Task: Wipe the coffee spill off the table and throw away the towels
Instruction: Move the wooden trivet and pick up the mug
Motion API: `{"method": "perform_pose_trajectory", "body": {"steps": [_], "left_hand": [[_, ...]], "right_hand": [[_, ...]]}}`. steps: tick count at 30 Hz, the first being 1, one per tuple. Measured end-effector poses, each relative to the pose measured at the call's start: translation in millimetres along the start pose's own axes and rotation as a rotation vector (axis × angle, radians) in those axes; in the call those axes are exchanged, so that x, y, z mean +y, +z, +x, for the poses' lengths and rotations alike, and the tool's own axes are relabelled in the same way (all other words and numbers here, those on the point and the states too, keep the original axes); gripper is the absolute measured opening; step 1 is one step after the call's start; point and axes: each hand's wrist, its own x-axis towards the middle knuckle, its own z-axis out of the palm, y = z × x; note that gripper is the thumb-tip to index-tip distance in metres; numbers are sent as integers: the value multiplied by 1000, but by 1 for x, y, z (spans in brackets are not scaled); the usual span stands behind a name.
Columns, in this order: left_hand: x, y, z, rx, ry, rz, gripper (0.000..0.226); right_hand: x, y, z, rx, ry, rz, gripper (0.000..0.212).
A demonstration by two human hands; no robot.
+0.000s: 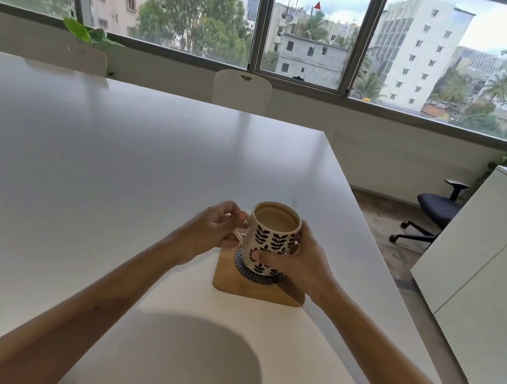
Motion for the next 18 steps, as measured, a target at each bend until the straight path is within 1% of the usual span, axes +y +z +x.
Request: {"method": "perform_pose_trajectory", "body": {"steps": [9, 13, 15, 18], "left_hand": [[-3, 2, -4, 6, -4, -11, 16], [-4, 0, -2, -13, -28, 21, 20], [-5, 0, -1, -12, -23, 58, 20], [-11, 0, 1, 4, 13, 100, 25]], "right_hand": [[4, 3, -2, 1, 14, -30, 79], [8, 3, -1, -21, 18, -36, 83], [11, 1, 0, -49, 14, -42, 88], [15, -9, 4, -167, -8, -56, 92]]}}
